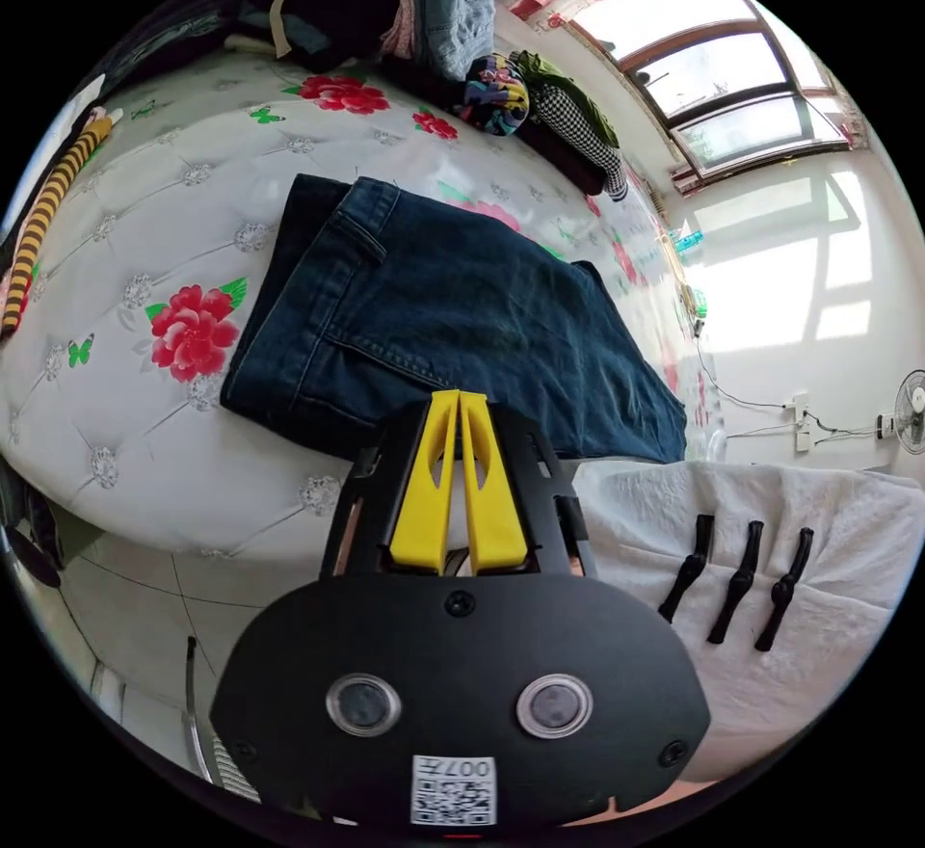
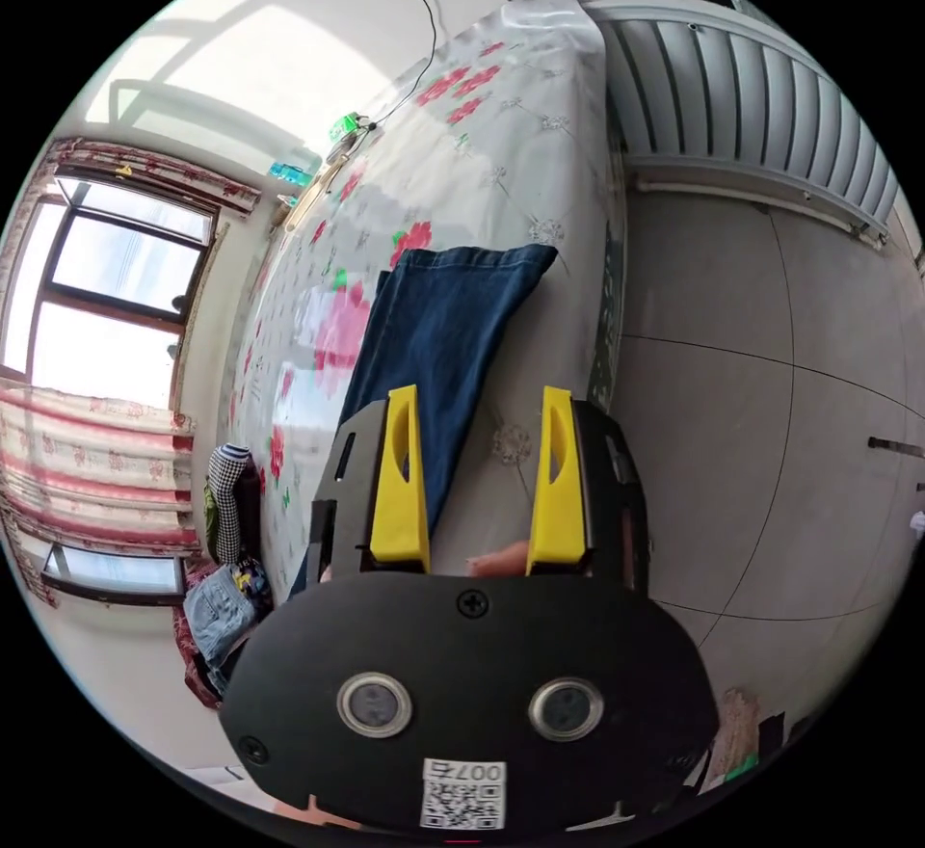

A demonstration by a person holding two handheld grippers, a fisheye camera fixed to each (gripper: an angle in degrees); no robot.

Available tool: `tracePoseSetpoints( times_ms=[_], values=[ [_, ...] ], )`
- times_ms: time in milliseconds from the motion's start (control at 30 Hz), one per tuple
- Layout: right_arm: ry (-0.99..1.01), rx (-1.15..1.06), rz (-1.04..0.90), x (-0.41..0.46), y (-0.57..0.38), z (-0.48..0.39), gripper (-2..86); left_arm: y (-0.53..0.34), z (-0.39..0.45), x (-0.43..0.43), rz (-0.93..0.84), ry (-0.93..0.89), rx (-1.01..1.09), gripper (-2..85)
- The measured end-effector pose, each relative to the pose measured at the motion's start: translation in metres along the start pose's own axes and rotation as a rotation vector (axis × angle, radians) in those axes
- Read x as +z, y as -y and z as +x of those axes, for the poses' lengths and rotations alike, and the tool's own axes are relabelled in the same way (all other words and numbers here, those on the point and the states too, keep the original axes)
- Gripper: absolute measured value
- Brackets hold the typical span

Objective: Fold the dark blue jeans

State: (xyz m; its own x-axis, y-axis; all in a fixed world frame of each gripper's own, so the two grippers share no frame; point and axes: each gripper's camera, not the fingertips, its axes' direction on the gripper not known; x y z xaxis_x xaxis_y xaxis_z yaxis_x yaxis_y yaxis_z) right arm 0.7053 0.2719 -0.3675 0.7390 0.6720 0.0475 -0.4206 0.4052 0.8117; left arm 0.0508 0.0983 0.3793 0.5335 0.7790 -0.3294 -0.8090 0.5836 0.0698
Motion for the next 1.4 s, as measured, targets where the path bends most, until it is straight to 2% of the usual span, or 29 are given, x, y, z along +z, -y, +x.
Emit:
tracePoseSetpoints(
  times_ms=[167,300,400,467,533,600,700,767,867,1133,1233,1333,1400],
  values=[
    [-0.025,-0.023,-0.062,0.012,0.037,0.0,6.2,0.006,0.012,0.038,-0.091,0.092,-0.073,-1.0],
    [-0.069,-0.041,-0.061,0.004,0.049,-0.006,1.3,0.013,0.025,0.038,-0.087,0.128,-0.085,-1.0],
    [0.077,-0.187,-0.03,-0.017,0.056,-0.03,0.2,0.014,0.034,0.04,-0.093,0.142,-0.075,-1.0],
    [0.26,-0.356,0.023,-0.048,0.06,-0.058,0.0,0.013,0.037,0.043,-0.092,0.144,-0.096,-1.0],
    [0.346,-0.48,0.072,-0.073,0.061,-0.072,0.0,0.012,0.039,0.046,-0.091,0.141,-0.117,-1.0],
    [0.391,-0.514,0.096,-0.086,0.066,-0.07,0.1,0.013,0.043,0.049,-0.09,0.145,-0.122,-1.0],
    [0.311,-0.372,0.035,-0.065,0.083,-0.032,0.7,0.015,0.049,0.056,-0.098,0.143,-0.11,-1.0],
    [0.17,-0.167,-0.065,-0.028,0.09,0.014,2.1,0.017,0.053,0.062,-0.114,0.162,-0.104,-1.0],
    [0.165,-0.052,-0.064,-0.018,0.081,0.053,4.2,0.018,0.057,0.061,-0.114,0.16,-0.1,-1.0],
    [0.276,0.022,-0.059,0.005,0.076,0.077,8.3,0.012,0.053,0.051,-0.067,0.111,-0.151,-1.0],
    [0.225,0.02,-0.032,0.016,0.079,0.063,7.8,0.01,0.048,0.042,-0.03,0.085,-0.182,-1.0],
    [0.133,0.111,-0.004,0.022,0.08,0.06,5.4,0.007,0.042,0.035,-0.005,0.073,-0.203,-1.0],
    [0.154,0.173,0.012,0.025,0.08,0.062,3.7,0.004,0.036,0.03,0.011,0.06,-0.225,-1.0]
  ],
)
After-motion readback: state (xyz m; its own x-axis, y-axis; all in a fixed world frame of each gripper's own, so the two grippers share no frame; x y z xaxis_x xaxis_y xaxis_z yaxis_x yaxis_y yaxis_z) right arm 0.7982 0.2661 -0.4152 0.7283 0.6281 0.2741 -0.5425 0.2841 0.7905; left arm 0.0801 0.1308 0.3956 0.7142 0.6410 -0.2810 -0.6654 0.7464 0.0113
